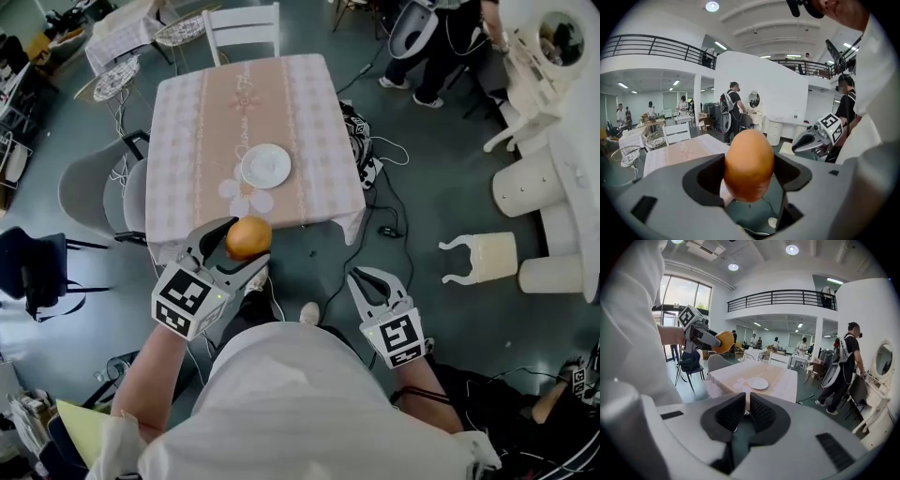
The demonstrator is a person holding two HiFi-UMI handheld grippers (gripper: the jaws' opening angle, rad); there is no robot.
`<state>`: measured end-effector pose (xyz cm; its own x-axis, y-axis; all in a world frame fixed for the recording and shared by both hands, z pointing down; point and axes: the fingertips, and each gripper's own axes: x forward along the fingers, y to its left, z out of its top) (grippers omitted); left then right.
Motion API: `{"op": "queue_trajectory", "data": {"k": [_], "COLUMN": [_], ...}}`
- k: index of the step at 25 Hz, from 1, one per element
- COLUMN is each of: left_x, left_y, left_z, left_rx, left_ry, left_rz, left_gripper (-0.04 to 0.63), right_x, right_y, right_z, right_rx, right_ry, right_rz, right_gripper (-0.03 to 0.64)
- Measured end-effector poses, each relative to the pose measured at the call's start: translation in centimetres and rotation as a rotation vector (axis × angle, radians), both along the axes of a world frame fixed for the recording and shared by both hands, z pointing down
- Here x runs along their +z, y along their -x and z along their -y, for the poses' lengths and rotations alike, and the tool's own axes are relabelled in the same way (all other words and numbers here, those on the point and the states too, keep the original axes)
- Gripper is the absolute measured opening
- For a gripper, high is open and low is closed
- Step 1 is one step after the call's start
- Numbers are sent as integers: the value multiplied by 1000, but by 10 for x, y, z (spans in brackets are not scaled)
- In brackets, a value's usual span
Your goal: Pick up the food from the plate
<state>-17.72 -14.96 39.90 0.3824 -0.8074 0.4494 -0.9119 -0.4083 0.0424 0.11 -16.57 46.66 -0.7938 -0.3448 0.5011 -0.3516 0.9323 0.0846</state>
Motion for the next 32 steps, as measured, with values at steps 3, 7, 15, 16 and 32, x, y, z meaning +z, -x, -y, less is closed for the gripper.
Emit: {"op": "queue_trajectory", "data": {"k": [3, 7, 15, 16, 32], "left_x": [-6, -15, -19, -19, -20], "left_y": [-11, -30, -58, -60, -87], "left_z": [-13, -25, -32, -31, -22], "left_rx": [-32, -55, -54, -51, -13], "left_ry": [-14, -30, -37, -40, -43], "left_rz": [-14, -31, -26, -22, -1], "left_gripper": [337, 337, 337, 337, 337], "right_x": [2, 1, -3, -2, -1], "right_y": [-3, -9, -16, -17, -44], "right_z": [-2, -4, -8, -9, -12], "right_rx": [-36, -74, -136, -144, -143], "right_ry": [-3, -5, -6, -6, -26], "right_rz": [0, 1, 8, 6, -8], "right_gripper": [33, 26, 21, 21, 12]}}
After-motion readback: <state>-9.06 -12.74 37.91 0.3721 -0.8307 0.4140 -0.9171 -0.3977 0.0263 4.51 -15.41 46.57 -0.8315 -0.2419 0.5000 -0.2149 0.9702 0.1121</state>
